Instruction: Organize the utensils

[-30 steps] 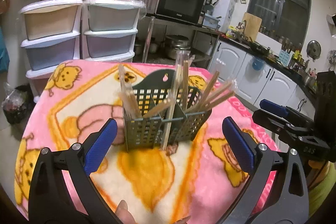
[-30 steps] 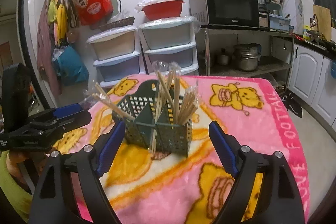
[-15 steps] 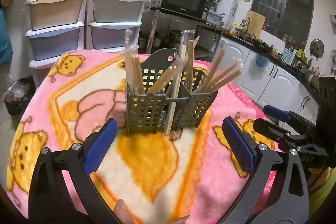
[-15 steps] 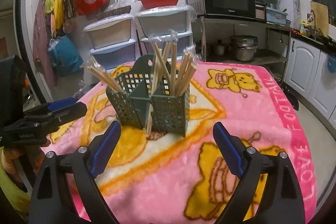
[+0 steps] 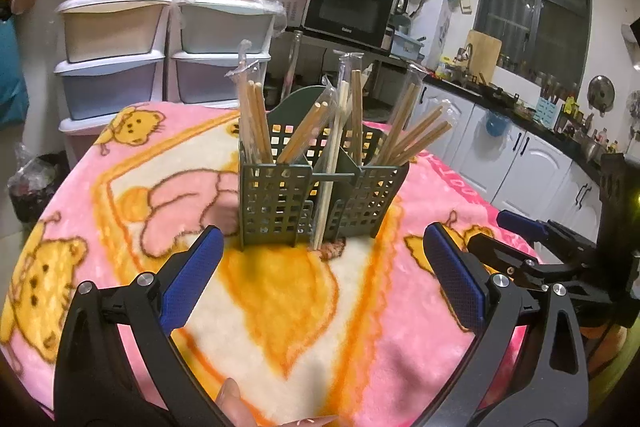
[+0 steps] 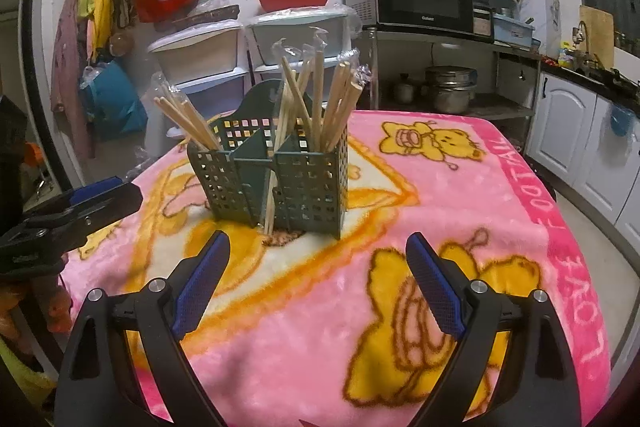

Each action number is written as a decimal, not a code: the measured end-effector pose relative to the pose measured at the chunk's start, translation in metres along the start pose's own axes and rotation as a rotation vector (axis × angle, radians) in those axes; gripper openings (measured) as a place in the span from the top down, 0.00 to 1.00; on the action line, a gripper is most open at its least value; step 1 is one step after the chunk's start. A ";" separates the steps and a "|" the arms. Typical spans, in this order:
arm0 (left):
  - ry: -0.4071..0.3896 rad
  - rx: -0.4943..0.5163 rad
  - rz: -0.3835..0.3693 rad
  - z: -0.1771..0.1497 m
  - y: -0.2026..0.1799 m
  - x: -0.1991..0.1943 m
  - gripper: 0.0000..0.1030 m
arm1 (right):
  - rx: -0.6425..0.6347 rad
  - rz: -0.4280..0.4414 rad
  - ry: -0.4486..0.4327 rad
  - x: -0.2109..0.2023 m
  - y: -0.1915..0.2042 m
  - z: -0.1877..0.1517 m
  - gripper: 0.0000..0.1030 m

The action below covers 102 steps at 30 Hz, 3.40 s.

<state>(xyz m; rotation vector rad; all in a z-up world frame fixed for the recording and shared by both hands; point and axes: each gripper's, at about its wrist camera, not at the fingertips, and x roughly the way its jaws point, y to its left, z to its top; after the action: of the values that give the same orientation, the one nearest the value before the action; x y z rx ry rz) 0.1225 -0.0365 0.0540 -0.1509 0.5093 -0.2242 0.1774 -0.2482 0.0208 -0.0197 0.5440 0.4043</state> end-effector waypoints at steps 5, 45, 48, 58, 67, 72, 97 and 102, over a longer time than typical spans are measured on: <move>-0.022 0.008 0.016 -0.008 -0.002 -0.003 0.10 | 0.002 -0.014 -0.044 -0.005 0.001 -0.009 0.12; -0.143 0.038 0.073 -0.043 -0.005 -0.012 0.10 | -0.029 -0.096 -0.299 -0.039 0.018 -0.049 0.06; -0.143 0.038 0.072 -0.042 -0.005 -0.012 0.10 | -0.025 -0.097 -0.299 -0.038 0.018 -0.049 0.06; -0.142 0.038 0.072 -0.042 -0.005 -0.012 0.10 | -0.027 -0.097 -0.299 -0.038 0.018 -0.049 0.06; -0.143 0.040 0.072 -0.042 -0.005 -0.012 0.10 | -0.026 -0.097 -0.297 -0.038 0.019 -0.050 0.06; -0.142 0.038 0.076 -0.043 -0.005 -0.012 0.10 | -0.026 -0.096 -0.297 -0.038 0.018 -0.049 0.06; -0.138 0.039 0.071 -0.043 -0.005 -0.011 0.10 | -0.026 -0.096 -0.297 -0.038 0.018 -0.049 0.06; -0.118 0.041 0.060 -0.048 -0.007 -0.007 0.10 | -0.026 -0.097 -0.295 -0.038 0.018 -0.050 0.06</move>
<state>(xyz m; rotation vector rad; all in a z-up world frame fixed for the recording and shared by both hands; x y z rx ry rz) 0.0917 -0.0460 0.0173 -0.1075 0.3912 -0.1660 0.1166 -0.2516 -0.0011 -0.0107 0.2453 0.3127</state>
